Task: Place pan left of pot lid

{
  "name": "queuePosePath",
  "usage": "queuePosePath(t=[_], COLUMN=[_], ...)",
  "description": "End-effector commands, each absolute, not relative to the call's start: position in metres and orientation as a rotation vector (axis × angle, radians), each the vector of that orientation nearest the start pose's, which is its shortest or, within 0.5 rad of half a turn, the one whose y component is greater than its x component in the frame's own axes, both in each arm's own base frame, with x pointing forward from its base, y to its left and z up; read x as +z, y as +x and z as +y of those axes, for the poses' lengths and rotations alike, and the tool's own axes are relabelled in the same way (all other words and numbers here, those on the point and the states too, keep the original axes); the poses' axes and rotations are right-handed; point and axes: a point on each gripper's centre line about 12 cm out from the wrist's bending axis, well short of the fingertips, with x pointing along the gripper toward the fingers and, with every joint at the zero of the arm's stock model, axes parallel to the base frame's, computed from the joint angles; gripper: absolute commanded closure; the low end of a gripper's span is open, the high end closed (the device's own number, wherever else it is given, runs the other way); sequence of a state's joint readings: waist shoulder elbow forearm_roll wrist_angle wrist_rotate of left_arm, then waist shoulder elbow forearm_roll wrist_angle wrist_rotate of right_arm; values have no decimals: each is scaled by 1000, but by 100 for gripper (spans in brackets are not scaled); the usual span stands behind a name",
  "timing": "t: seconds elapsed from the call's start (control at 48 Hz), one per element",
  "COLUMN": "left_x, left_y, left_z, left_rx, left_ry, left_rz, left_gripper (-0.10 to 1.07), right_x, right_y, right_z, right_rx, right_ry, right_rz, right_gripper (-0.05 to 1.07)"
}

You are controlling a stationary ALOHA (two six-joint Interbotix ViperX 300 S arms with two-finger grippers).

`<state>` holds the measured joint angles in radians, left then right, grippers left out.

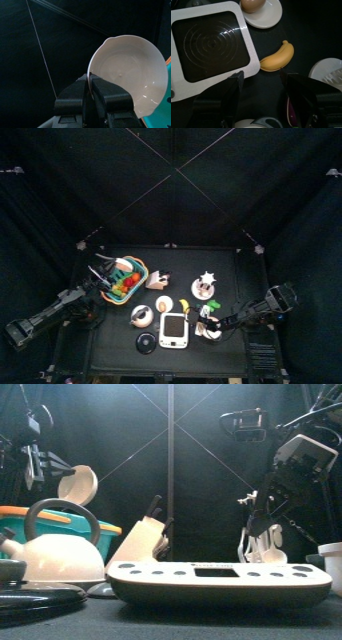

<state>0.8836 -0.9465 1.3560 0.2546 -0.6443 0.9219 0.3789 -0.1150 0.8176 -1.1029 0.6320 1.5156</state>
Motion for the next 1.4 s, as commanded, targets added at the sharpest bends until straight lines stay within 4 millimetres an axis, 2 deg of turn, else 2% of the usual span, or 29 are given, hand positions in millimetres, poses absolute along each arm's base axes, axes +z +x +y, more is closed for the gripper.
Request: queuePosePath(t=[0.0, 0.083, 0.333, 0.562, 0.75, 1.021, 1.375], left_x=[264, 264, 275, 277, 264, 249, 236], left_y=[130, 131, 139, 162, 176, 183, 174], left_z=[129, 128, 120, 104, 81, 44, -5], left_rx=[779, 783, 777, 595, 410, 142, -167], left_ry=[1180, 1144, 769, 476, 241, 61, 26], left_rz=[209, 189, 37, 121, 220, 392, 524], left_gripper=[45, 45, 45, 45, 45, 45, 45], right_x=[164, 168, 173, 173, 173, 173, 171], right_y=[312, 313, 315, 315, 315, 315, 315], right_z=[58, 58, 55, 55, 55, 55, 55], right_rx=[-370, -368, -373, -374, -376, -376, -378], right_ry=[19, 25, 21, 27, 25, 27, 28], right_rz=[803, 790, 773, 774, 775, 776, 779], right_gripper=[11, 11, 11, 11, 11, 11, 11])
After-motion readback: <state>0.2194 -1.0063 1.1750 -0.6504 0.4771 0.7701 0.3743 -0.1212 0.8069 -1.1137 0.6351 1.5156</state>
